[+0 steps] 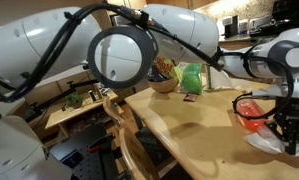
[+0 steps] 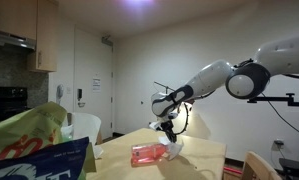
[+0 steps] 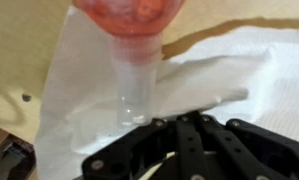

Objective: Move the piece of tissue at the right to the left

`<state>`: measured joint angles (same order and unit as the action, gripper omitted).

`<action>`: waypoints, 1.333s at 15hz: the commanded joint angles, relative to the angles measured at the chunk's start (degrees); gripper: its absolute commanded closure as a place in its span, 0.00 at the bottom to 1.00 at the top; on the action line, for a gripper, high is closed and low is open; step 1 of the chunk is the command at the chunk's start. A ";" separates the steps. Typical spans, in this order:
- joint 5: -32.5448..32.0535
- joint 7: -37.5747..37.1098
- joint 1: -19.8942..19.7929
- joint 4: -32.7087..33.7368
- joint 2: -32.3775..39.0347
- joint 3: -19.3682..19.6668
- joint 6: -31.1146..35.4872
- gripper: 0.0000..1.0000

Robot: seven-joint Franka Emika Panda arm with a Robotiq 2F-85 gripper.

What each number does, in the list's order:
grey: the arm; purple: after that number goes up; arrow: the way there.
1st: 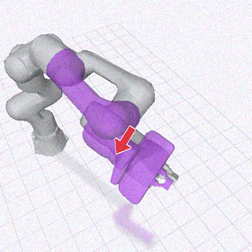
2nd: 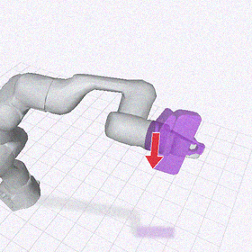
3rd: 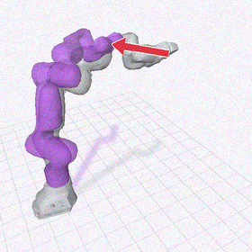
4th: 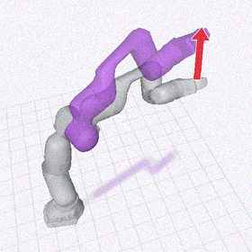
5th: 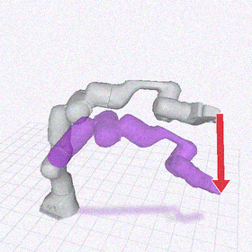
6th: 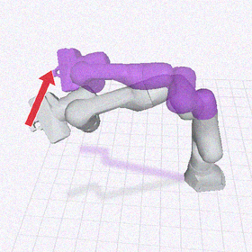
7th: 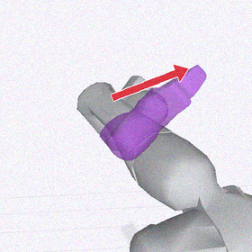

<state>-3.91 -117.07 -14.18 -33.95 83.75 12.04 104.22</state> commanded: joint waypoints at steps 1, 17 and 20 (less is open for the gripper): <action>-2.64 -5.46 2.42 4.90 0.85 2.69 1.79 1.00; -9.14 -22.27 3.41 13.52 -2.78 7.20 1.26 1.00; -9.49 -22.82 3.60 13.53 -2.97 6.98 1.43 1.00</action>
<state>-12.43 -137.69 -11.09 -20.41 81.51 18.76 105.68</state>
